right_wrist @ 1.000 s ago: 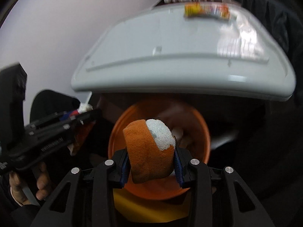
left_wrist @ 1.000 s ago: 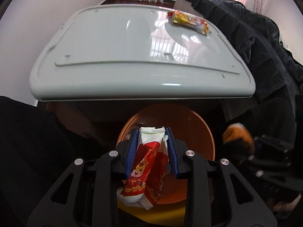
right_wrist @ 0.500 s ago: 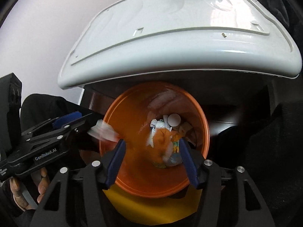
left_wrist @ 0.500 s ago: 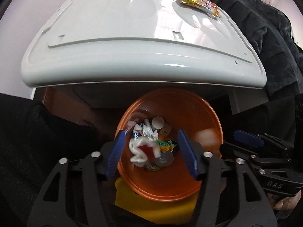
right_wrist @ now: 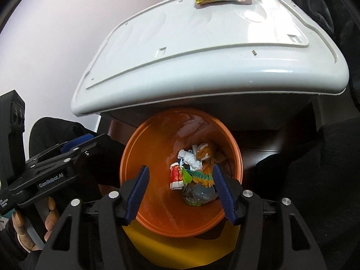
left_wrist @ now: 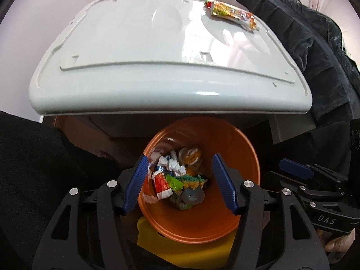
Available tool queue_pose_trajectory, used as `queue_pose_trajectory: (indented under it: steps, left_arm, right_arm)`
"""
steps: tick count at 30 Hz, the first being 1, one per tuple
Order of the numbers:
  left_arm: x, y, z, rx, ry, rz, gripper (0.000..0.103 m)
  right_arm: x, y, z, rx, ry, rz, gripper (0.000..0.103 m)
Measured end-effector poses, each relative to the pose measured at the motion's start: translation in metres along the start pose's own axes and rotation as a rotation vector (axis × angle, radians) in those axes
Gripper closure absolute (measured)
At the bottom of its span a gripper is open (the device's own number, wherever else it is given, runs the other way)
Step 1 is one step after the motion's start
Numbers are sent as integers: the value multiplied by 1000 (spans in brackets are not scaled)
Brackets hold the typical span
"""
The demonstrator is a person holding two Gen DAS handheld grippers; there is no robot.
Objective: Collect trash
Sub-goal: 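Carry the bun and wrapper over the orange bucket and release both, then grasp the orange juice pouch with the right tool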
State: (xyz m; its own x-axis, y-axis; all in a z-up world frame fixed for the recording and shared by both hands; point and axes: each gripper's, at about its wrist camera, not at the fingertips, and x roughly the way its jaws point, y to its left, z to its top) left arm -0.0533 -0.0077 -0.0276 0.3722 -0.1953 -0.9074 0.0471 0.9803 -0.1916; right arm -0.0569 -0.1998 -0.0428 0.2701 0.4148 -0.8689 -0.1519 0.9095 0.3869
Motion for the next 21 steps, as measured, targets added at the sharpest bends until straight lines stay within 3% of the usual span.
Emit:
queue_pose_trajectory:
  steps: [2,4,8,16,21]
  left_arm:
    - [-5,-1,7,-5,-20,-10,39]
    - [-13,-1,19,-3,-56,-12,36]
    - [-31,-1,48,1,-161,0,24]
    - [-53,1,119,31,-376,-46,13]
    - [-48,-1,163,99,-443,-118,11]
  right_arm:
    - [-5,-2,7,4,-10,14,38]
    - [-12,-4,18,-5,-23,21,28]
    - [-31,-3,45,-76,-66,5,16]
    - [-55,-23,126,-101,-148,26,7]
    - [-55,-29,200,-273,-196,-91,5]
